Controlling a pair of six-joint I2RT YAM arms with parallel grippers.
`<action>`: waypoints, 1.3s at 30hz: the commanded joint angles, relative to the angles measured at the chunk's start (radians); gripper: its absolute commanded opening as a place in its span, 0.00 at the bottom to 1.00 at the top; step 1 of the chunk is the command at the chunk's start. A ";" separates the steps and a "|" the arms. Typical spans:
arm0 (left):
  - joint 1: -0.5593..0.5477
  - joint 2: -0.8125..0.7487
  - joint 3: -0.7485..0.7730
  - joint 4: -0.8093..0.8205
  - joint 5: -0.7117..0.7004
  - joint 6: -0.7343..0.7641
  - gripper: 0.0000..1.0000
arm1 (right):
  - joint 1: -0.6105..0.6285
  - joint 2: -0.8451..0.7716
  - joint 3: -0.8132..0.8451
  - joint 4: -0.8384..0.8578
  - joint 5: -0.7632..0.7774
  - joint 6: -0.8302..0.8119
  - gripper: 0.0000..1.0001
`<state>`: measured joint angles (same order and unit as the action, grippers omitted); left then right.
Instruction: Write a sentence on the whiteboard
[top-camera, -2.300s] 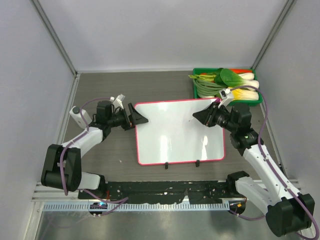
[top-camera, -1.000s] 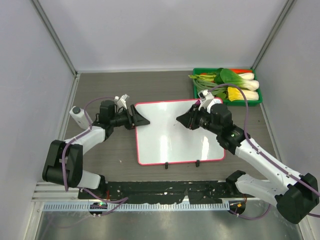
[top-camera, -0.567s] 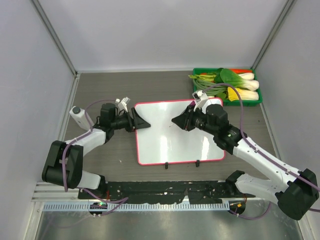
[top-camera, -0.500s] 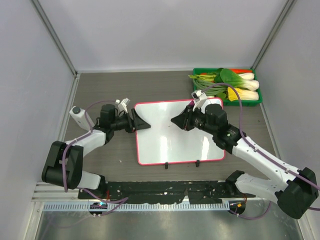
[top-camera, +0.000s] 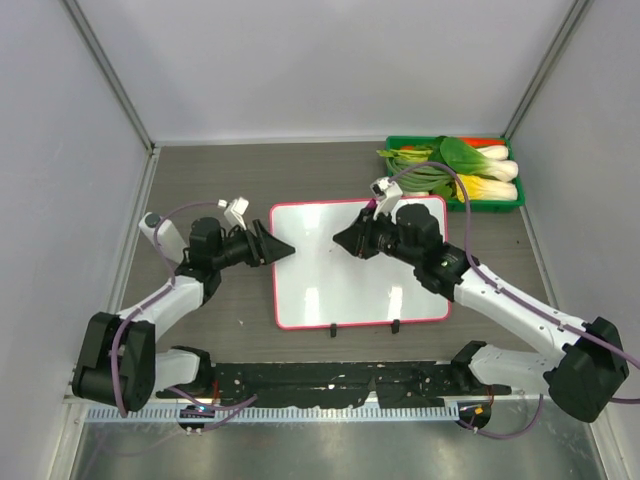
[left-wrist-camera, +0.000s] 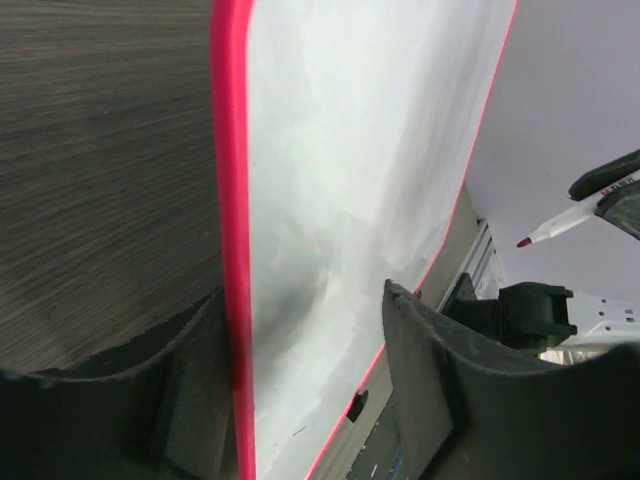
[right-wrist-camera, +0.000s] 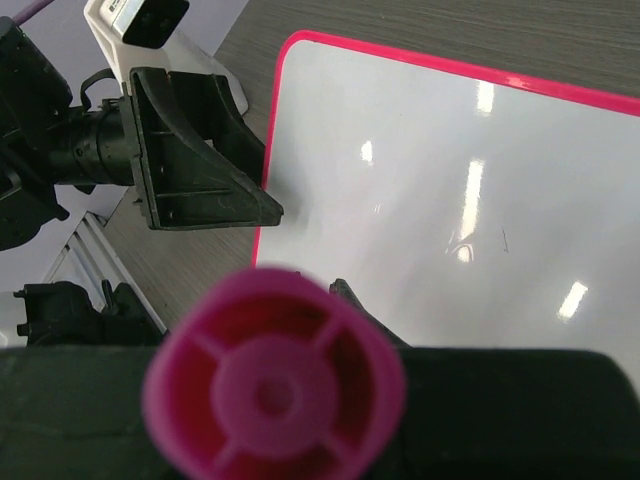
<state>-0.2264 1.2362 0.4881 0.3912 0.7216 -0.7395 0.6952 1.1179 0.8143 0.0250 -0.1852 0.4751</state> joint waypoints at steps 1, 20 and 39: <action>0.012 -0.038 0.003 -0.001 -0.031 0.055 0.54 | 0.033 0.017 0.083 0.043 0.062 -0.035 0.02; 0.010 -0.006 -0.099 -0.001 0.019 0.164 0.00 | 0.196 0.151 0.168 0.084 0.325 -0.142 0.02; 0.010 -0.067 -0.149 0.054 0.036 0.167 0.00 | 0.317 0.309 0.140 0.352 0.543 -0.188 0.01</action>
<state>-0.2066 1.1667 0.3656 0.4541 0.7448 -0.6456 1.0035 1.4170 0.9413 0.2817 0.2829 0.3119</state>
